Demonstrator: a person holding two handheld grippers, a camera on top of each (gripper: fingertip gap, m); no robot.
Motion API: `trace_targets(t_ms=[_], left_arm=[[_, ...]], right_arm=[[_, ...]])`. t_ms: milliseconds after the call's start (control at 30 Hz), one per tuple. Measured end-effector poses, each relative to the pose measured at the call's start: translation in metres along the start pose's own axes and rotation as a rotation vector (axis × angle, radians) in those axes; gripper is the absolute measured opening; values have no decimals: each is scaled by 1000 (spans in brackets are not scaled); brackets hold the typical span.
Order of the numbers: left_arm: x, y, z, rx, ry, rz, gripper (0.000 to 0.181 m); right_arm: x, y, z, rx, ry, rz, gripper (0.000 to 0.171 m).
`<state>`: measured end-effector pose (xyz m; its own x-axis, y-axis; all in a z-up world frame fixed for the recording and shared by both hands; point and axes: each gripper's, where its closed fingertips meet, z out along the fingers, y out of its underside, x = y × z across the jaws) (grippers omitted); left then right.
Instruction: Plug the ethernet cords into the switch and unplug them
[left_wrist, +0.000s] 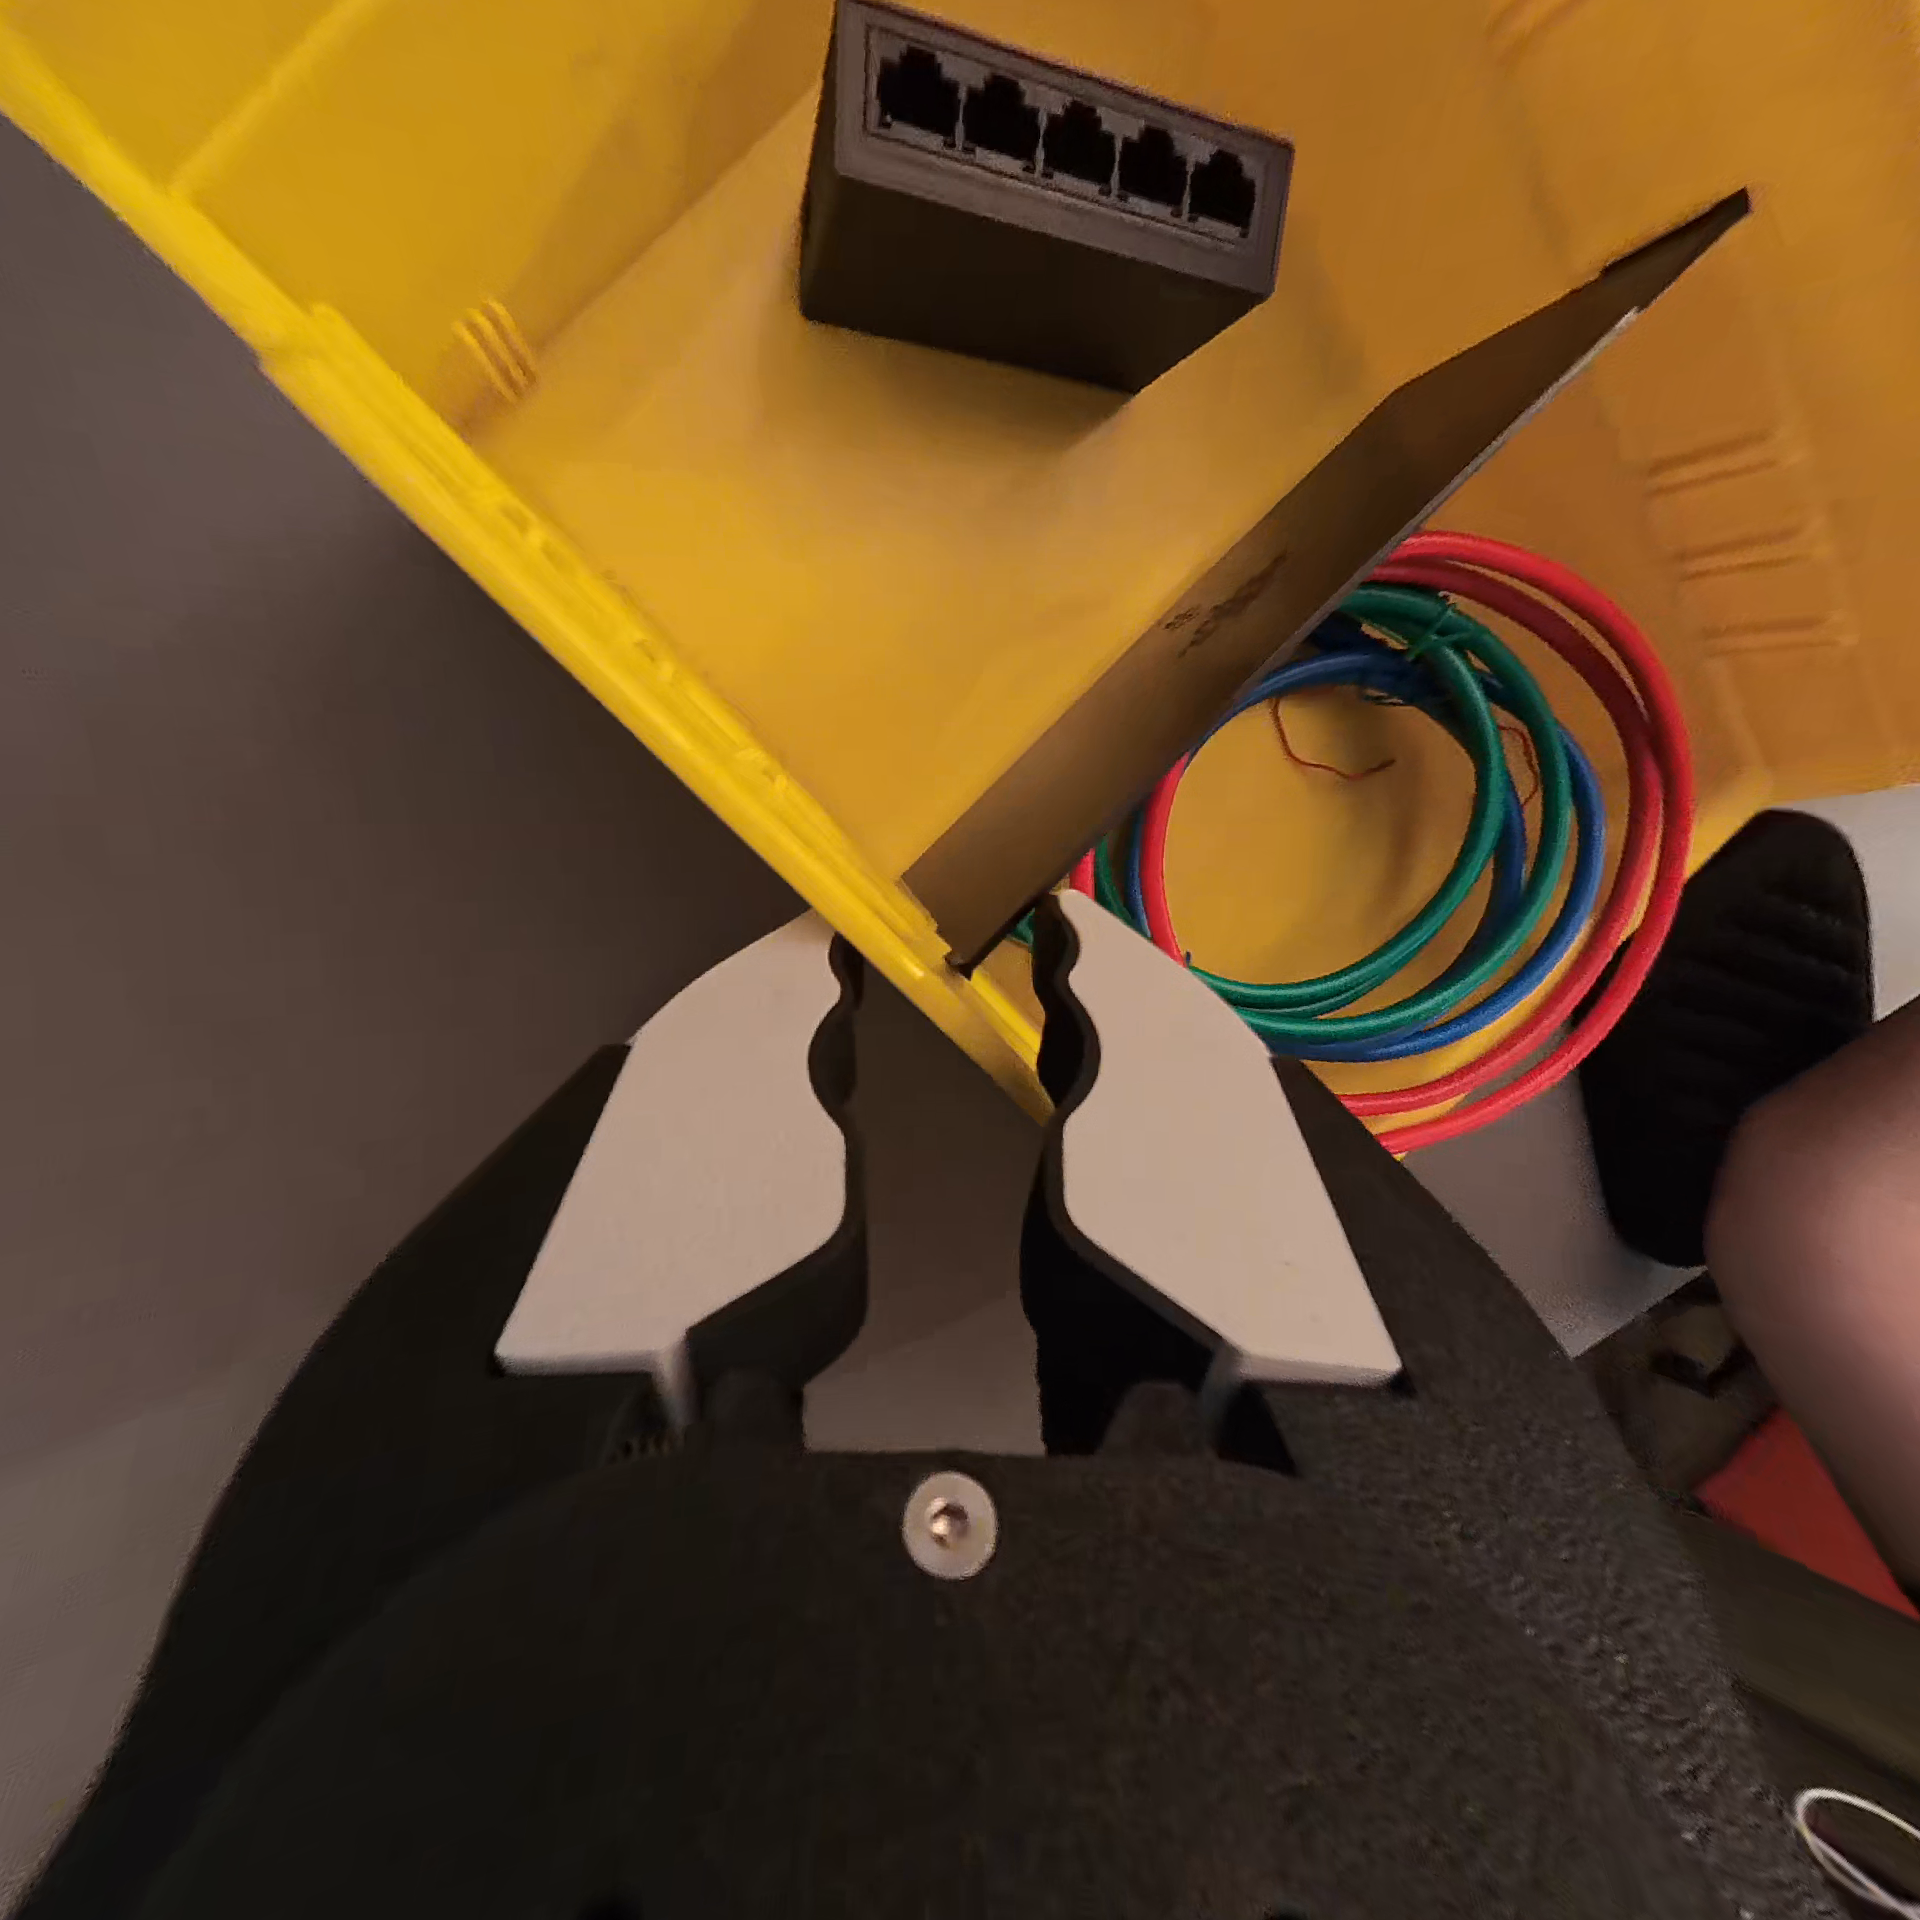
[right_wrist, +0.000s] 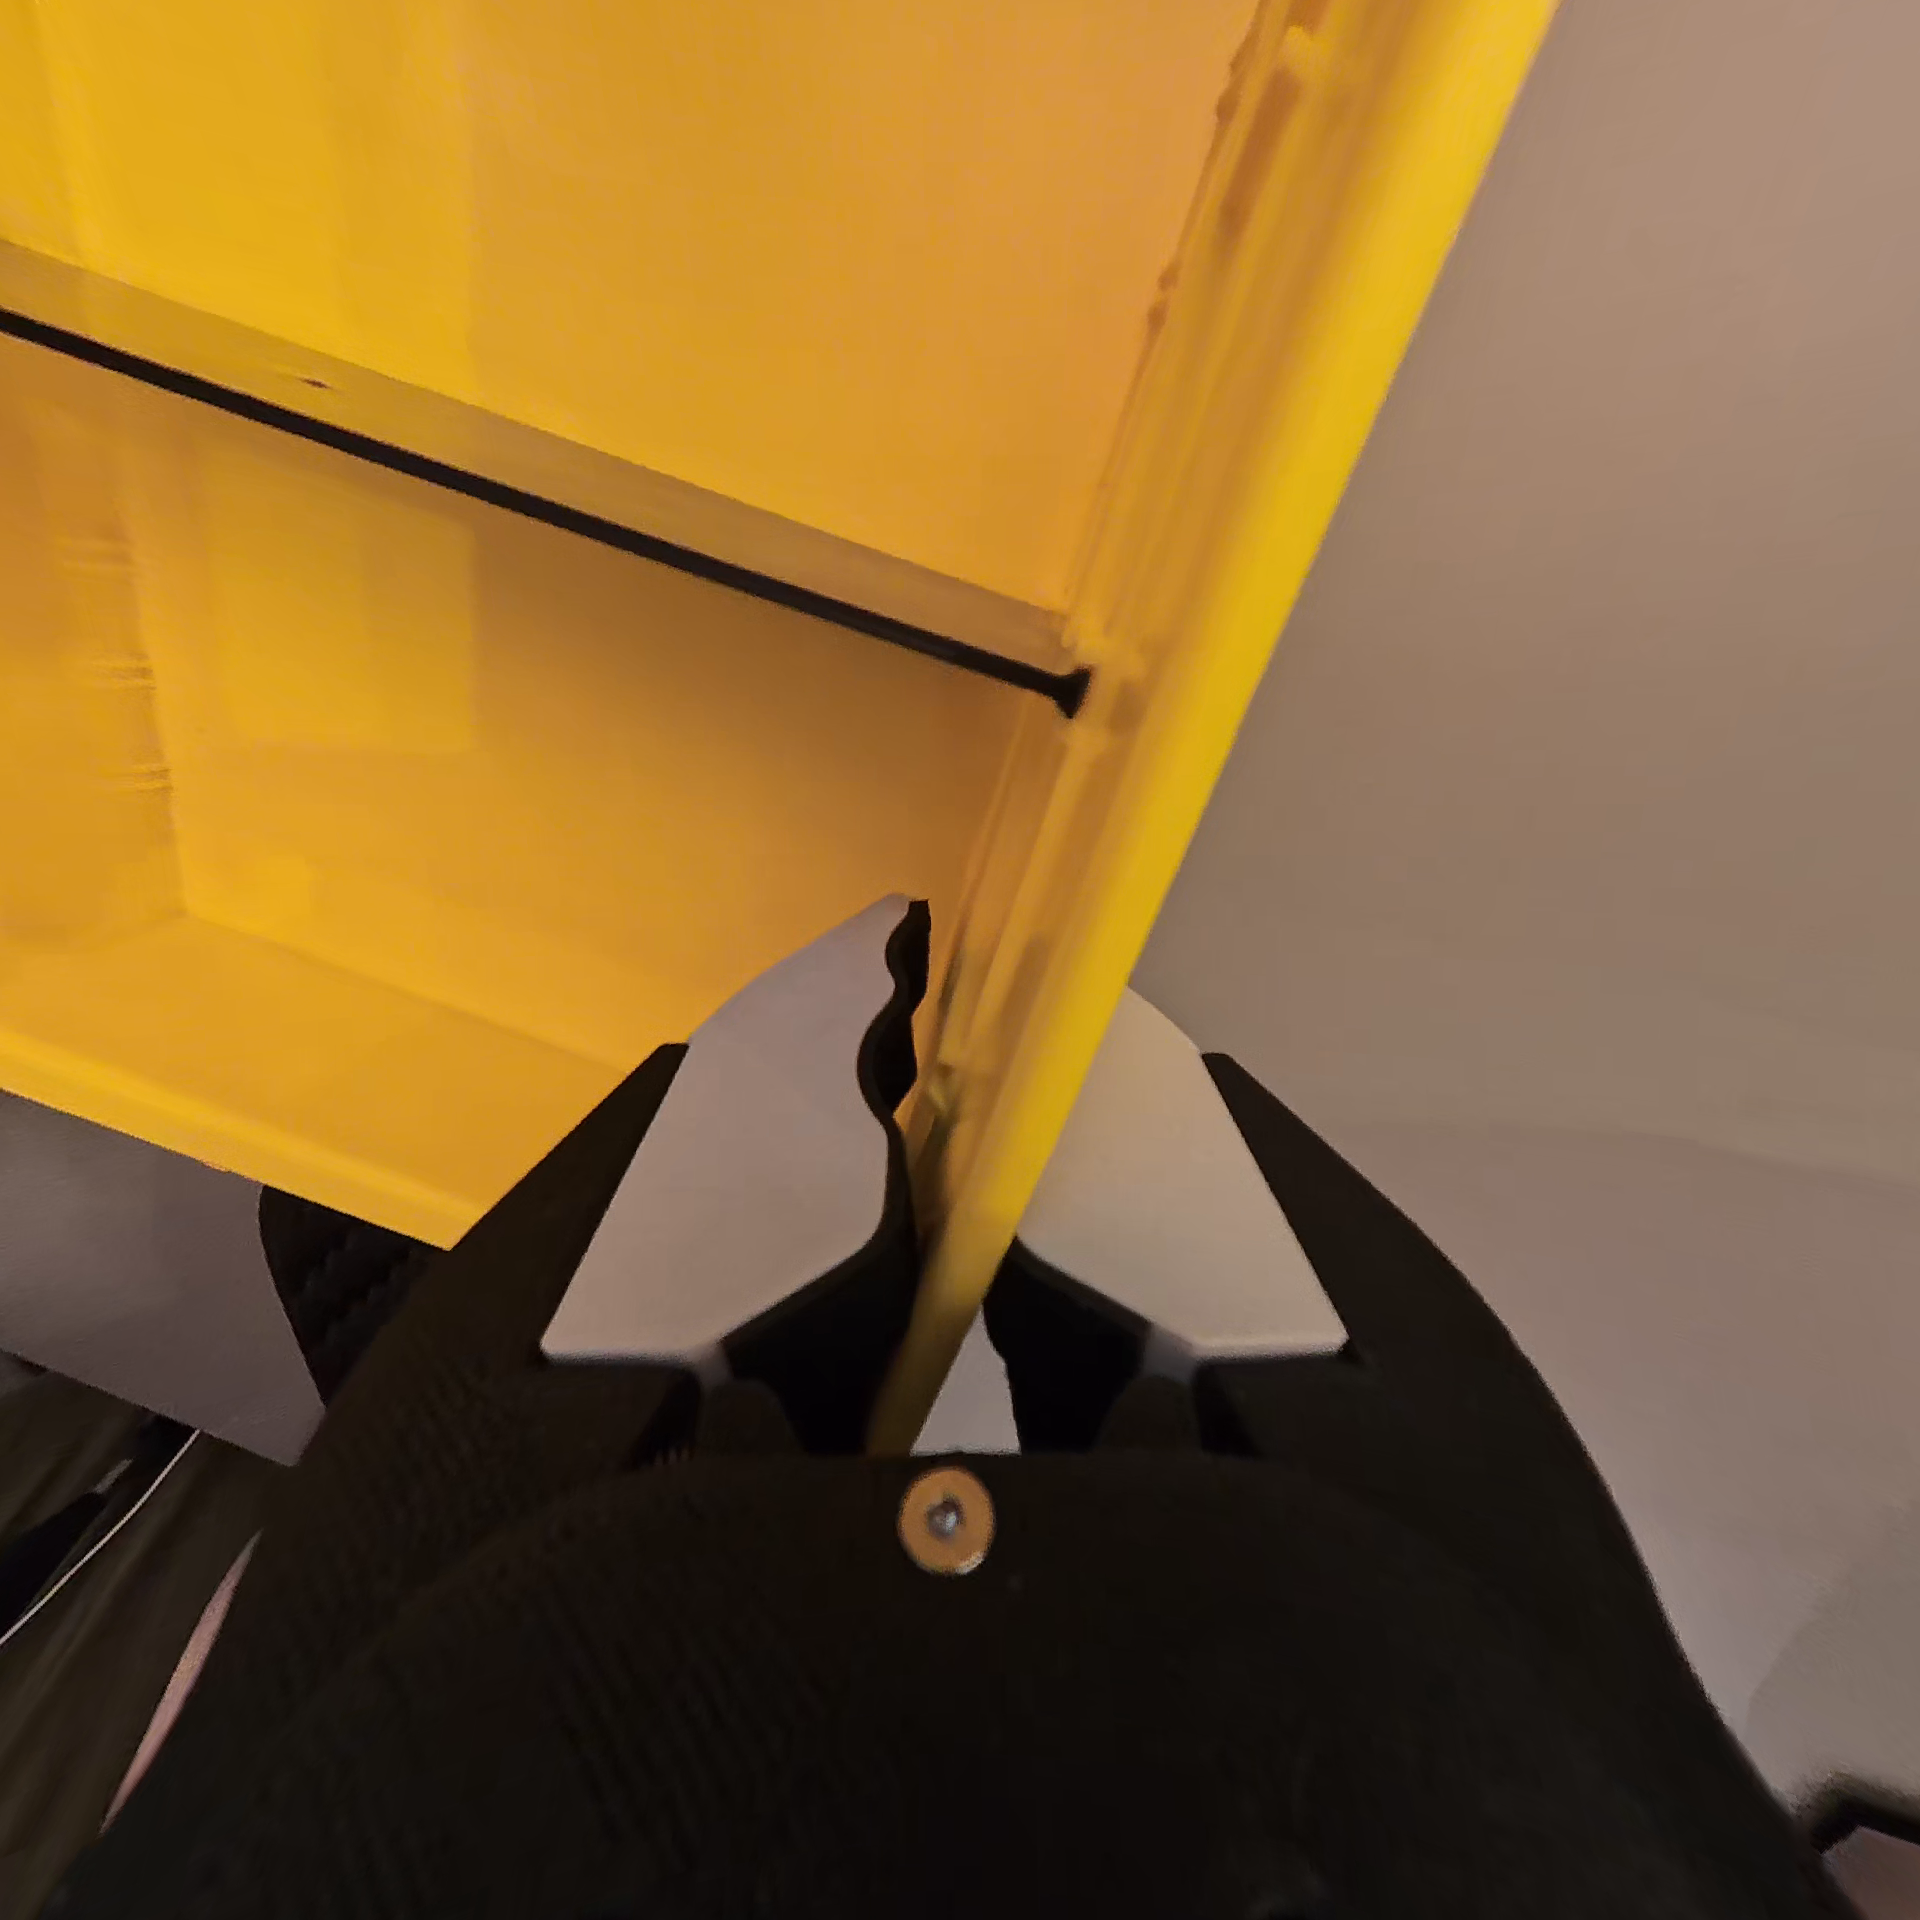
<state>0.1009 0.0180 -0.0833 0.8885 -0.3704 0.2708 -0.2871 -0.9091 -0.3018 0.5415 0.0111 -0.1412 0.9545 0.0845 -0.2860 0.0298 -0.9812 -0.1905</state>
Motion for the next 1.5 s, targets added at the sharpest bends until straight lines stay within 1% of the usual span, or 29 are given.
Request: trace_targets(t_ms=[167, 233, 267, 333, 467, 633, 733, 933, 1133, 1367, 1500], left_arm=[[-12, -9, -2, -87, -90, 50, 29], [-17, -12, -4, -109, -95, 53, 26], [-21, -13, -4, -113, -99, 53, 22], [-30, -13, -7, -122, -106, 56, 8], [-45, -20, -11, -100, -95, 55, 6], [-70, -18, -19, -118, -91, 40, 5], [-89, -16, -27, -98, -119, 43, 4], [-133, -3, -44, -53, -129, -54, 5], [-184, 13, -66, -12, -182, -126, 5], [-237, 33, -88, 20, -244, -159, 7], [-262, 43, -99, 56, -251, -213, 6]], right_arm=[[-4, 2, 1, -28, 33, -44, 7], [-7, 3, 2, -39, 26, -43, 8], [-8, 3, 3, -43, 22, -41, 9], [-10, 4, 3, -55, 22, -35, 11], [-23, 4, 5, -79, -8, -50, 21], [-33, -1, 8, -76, -42, 6, 25], [-34, 0, 9, -91, -22, 1, 23], [-47, 0, 13, -138, -5, -28, 20], [-65, -1, 19, -211, 22, -70, 15], [-94, -5, 27, -276, -22, -64, 18], [-102, -7, 30, -292, 0, -126, 19]])
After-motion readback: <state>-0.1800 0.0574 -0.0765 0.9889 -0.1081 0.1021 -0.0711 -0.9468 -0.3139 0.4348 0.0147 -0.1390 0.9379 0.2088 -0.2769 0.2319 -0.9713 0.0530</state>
